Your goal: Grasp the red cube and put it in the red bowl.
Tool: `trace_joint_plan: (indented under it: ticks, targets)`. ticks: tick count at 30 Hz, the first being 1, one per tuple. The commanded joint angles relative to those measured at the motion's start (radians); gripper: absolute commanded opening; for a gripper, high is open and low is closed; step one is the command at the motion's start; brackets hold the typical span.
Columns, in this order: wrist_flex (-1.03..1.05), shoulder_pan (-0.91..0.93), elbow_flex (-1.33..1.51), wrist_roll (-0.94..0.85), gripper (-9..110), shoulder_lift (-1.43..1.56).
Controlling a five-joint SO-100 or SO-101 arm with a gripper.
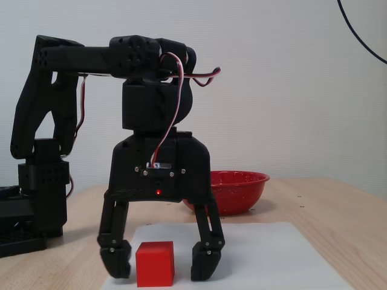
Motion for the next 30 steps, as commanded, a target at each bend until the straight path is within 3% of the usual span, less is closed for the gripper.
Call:
trace_joint_plan:
  ticks: [1,9,19,30]
  targets:
    - [0.023,0.008,-0.092,0.028,25,0.058]
    - [0.037,-0.008,-0.089,0.061,0,0.055]
    - [0.161,-0.003,-0.249,-0.021,0,0.058]
    - [0.387,0.135,-0.555,-0.172,0,0.15]
